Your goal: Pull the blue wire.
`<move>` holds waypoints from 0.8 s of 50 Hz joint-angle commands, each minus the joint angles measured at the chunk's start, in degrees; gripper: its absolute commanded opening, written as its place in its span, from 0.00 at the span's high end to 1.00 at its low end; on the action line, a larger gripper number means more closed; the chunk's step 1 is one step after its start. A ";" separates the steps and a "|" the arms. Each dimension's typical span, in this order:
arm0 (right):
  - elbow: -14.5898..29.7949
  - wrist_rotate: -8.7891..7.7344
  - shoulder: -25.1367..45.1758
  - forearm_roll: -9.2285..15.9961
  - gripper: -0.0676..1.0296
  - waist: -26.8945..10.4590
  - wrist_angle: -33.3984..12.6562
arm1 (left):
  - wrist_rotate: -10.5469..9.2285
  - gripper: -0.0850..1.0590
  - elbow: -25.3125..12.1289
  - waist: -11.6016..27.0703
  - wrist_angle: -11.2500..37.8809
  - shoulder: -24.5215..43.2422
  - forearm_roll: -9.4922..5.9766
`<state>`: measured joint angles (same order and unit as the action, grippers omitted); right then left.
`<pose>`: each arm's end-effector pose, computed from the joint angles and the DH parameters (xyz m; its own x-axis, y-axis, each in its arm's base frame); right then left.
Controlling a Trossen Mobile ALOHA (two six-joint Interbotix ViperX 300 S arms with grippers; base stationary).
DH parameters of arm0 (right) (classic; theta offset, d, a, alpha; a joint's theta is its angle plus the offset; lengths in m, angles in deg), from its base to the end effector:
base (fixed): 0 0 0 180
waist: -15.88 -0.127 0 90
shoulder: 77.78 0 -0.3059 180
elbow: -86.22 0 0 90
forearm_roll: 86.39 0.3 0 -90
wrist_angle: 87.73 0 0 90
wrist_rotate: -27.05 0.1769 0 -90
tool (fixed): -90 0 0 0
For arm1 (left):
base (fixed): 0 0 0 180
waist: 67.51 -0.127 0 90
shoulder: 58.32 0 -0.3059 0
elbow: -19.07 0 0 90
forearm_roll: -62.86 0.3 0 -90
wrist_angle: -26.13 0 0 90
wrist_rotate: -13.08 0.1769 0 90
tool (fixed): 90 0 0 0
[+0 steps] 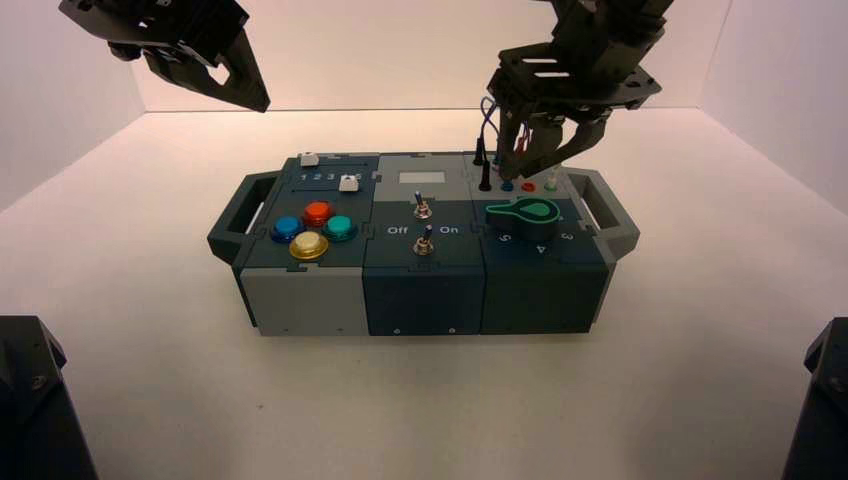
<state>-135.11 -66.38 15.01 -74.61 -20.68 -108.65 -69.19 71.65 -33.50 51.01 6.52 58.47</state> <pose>0.2380 0.1925 0.0643 0.2997 0.3130 -0.9012 -0.5178 0.8468 0.1219 0.1995 -0.1415 0.1260 0.4894 -0.3691 -0.7901 0.6170 0.7868 0.0146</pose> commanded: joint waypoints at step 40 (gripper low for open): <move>2.99 -0.09 4.13 -2.99 0.62 2.29 5.10 | 0.18 0.95 -1.67 4.04 -0.26 0.88 0.00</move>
<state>-133.79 -66.38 19.85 -77.43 -19.19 -103.64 -69.19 71.65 -30.16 51.01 7.49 58.38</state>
